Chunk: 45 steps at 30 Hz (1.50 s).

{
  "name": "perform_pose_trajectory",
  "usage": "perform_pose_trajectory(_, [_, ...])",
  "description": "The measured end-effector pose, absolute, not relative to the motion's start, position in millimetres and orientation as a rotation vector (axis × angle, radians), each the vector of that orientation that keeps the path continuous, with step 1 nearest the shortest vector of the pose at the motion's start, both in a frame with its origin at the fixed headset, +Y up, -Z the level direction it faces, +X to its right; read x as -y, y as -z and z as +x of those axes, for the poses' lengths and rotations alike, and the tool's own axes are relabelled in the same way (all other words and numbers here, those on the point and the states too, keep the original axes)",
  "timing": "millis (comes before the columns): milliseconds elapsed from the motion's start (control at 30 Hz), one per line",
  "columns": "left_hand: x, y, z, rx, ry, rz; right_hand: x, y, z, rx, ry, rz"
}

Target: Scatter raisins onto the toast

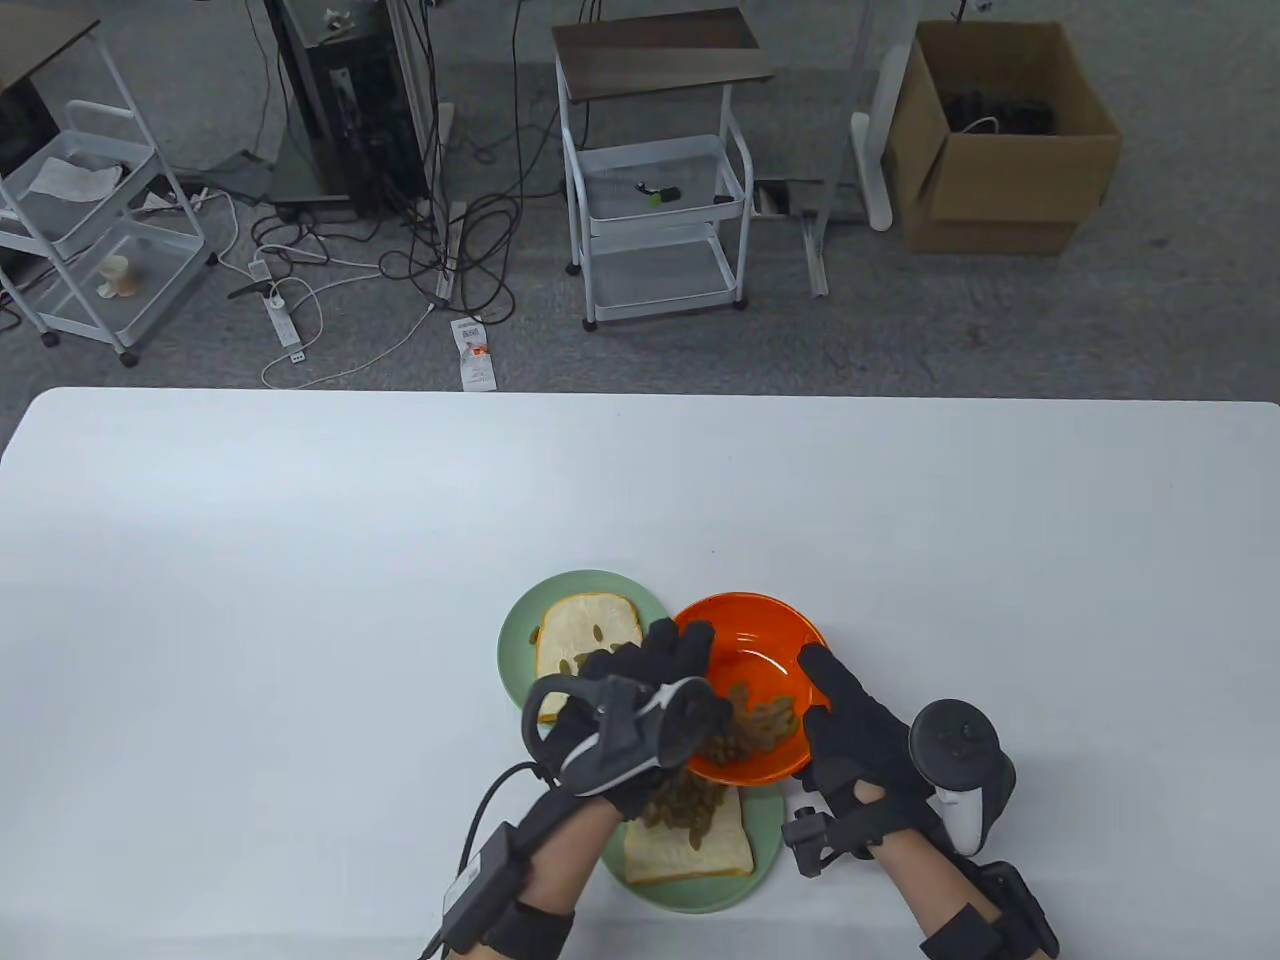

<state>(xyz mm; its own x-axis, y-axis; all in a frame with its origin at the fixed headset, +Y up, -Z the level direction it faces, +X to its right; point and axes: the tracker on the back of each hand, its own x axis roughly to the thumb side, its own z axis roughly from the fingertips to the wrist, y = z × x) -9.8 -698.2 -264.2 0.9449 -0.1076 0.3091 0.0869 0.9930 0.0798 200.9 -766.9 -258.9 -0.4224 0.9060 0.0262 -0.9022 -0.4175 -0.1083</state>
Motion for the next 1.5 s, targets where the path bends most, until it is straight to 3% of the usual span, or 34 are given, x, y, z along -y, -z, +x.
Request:
perform_pose_trajectory(133, [707.9,255.1,24.1,0.237,0.309,-0.107,763.5,250.7,193.6,0.182,-2.001,-0.010])
perform_pose_trajectory(233, [709.9,257.4,29.6,0.187,0.267,-0.141,760.8,245.8,189.3,0.185,-1.955,0.002])
perform_pose_trajectory(400, [715.6,260.2,28.6,0.192,0.232,-0.122,761.6,243.6,187.3,0.198,-1.956,0.008])
perform_pose_trajectory(600, [722.3,265.2,27.5,0.256,0.184,0.024,762.6,245.3,187.1,0.191,-1.971,0.009])
perform_pose_trajectory(800, [717.6,272.8,8.0,0.257,0.006,0.035,760.4,247.9,186.0,0.151,-2.030,0.029])
perform_pose_trajectory(1000, [692.7,273.8,-14.0,0.246,-0.231,0.103,767.0,252.2,190.3,0.121,-2.014,-0.023])
perform_pose_trajectory(1167, [680.5,290.5,-49.6,0.148,-0.317,0.163,765.1,255.3,198.0,0.145,-1.999,-0.053])
perform_pose_trajectory(1333, [701.2,316.1,-94.1,-0.002,-0.353,0.134,764.1,261.0,210.4,0.198,-2.036,-0.088])
perform_pose_trajectory(1500, [733.7,331.1,-114.0,-0.060,-0.271,0.085,765.7,266.2,219.1,0.219,-2.043,-0.126])
